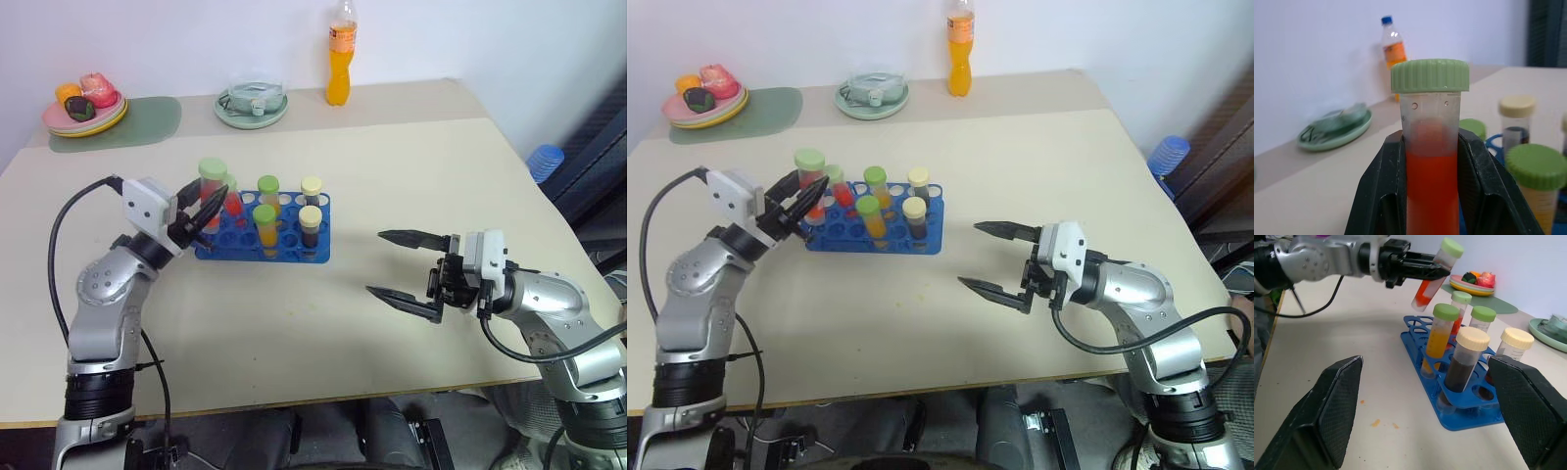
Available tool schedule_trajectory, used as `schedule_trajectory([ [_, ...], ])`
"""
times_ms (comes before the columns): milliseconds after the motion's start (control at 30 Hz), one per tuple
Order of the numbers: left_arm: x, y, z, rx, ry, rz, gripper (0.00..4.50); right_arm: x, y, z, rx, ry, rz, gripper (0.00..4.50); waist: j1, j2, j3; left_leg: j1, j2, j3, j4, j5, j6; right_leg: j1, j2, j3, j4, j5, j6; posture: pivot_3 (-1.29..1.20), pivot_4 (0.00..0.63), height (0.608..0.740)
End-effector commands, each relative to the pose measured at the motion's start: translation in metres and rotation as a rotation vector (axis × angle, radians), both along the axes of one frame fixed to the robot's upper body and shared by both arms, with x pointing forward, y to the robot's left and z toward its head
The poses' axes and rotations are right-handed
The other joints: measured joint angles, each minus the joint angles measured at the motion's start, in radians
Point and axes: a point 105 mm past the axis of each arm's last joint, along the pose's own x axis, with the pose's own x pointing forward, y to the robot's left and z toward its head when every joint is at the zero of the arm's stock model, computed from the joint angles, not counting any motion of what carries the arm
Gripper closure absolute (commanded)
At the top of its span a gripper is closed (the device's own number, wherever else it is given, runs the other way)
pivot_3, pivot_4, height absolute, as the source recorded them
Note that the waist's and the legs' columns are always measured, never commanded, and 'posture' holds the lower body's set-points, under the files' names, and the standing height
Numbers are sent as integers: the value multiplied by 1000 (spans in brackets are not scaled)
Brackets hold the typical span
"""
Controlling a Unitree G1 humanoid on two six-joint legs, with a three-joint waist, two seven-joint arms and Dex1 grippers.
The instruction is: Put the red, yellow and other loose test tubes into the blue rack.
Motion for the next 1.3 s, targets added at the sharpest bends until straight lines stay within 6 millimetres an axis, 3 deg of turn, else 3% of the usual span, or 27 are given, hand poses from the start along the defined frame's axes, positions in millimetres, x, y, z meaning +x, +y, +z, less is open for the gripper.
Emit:
schedule_trajectory([
  [33, -5, -5, -3, -18, -68, -20, 3749, -2, -2, 13, -4, -54, -4, 335, 4, 0, 0, 0, 0, 0, 0, 0, 0, 0, 0, 0, 0, 0, 0, 0, 150, 740],
  [433, 0, -16, -53, 60, -68, -25, 3749, -1, -4, 19, -11, -65, -19, 335, 10, 1, -2, 1, 0, 1, 0, 0, 0, 1, 0, 0, 0, 0, 0, 0, 150, 740],
  [733, 11, -30, -54, 19, -101, -34, 3749, 0, -6, 21, -18, -73, -30, 335, 10, 2, -3, 1, 0, 0, 1, 0, 0, 1, 0, 0, 0, 0, 0, 0, 150, 740],
  [933, 12, -27, -63, -42, -66, -36, 3749, -1, -4, 21, -20, -75, -36, 335, 11, 2, -4, 1, 0, 0, 1, 0, 0, 2, 0, 0, 0, 0, 0, 0, 150, 740],
  [1167, 7, -24, -65, -141, -44, -60, 309, -1, -3, 23, -20, -76, -36, 335, 9, 3, -4, 1, 0, 0, 1, 0, 0, 1, 0, 0, 0, 0, 0, 0, 150, 740],
  [1200, 6, -23, -65, -148, -45, -51, 93, -1, -3, 23, -20, -75, -35, 335, 9, 3, -4, 1, 0, 0, 1, 0, 0, 1, 0, 0, 0, 0, 0, 0, 150, 740],
  [1300, 2, -24, -65, -162, -25, -72, 93, 0, -3, 22, -19, -71, -33, 335, 10, 2, -4, 1, 0, 0, 1, 0, 1, 2, 0, 0, -1, 0, 0, 0, 150, 740],
])
